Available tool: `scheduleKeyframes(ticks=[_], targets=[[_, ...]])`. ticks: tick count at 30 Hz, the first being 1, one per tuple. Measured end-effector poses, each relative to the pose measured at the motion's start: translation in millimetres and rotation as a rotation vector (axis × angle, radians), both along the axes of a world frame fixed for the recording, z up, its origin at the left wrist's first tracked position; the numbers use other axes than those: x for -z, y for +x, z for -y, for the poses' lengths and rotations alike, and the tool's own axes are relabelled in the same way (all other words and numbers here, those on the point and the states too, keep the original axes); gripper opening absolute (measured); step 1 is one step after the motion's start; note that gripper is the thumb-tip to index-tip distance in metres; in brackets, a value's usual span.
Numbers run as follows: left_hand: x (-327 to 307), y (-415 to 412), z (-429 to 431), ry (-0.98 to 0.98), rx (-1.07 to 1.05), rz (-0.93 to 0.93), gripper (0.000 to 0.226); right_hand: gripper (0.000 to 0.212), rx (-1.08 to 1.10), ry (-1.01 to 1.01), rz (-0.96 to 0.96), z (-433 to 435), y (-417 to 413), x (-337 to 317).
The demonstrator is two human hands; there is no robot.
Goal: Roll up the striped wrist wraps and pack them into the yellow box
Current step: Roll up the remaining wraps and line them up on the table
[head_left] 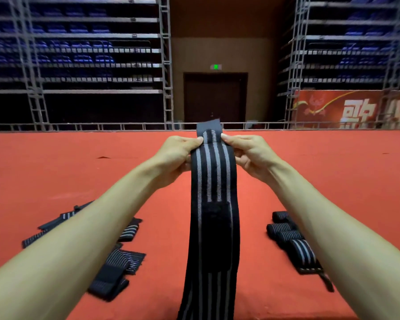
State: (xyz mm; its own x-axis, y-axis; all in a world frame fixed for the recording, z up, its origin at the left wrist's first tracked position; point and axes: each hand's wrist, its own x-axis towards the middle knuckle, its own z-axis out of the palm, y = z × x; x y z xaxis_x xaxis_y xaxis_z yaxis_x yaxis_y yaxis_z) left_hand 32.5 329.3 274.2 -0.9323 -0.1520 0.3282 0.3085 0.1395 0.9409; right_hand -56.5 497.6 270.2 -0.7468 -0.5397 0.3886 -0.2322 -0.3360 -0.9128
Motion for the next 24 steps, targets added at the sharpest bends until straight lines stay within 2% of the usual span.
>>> scheduleKeyframes(ticks=[2, 6, 10, 19, 24], targets=[[1, -1, -3, 0.055, 0.002, 0.021, 0.030, 0.037, -0.001, -0.032, 0.016, 2, -1, -1], [43, -24, -4, -0.143, -0.155, 0.127, 0.042, 0.036, 0.061, 0.131, 0.066, 9, -19, 34], [103, -57, 6, -0.282, -0.210, 0.195, 0.034, 0.032, 0.102, 0.254, 0.225, 20, -40, 91], [191, -126, 19, -0.084, -0.313, 0.115, 0.024, 0.017, 0.049, 0.237, 0.266, 46, -115, 178], [257, -157, 31, -0.028, -0.292, 0.163, 0.022, 0.016, 0.059, 0.243, 0.403, 60, -143, 250]])
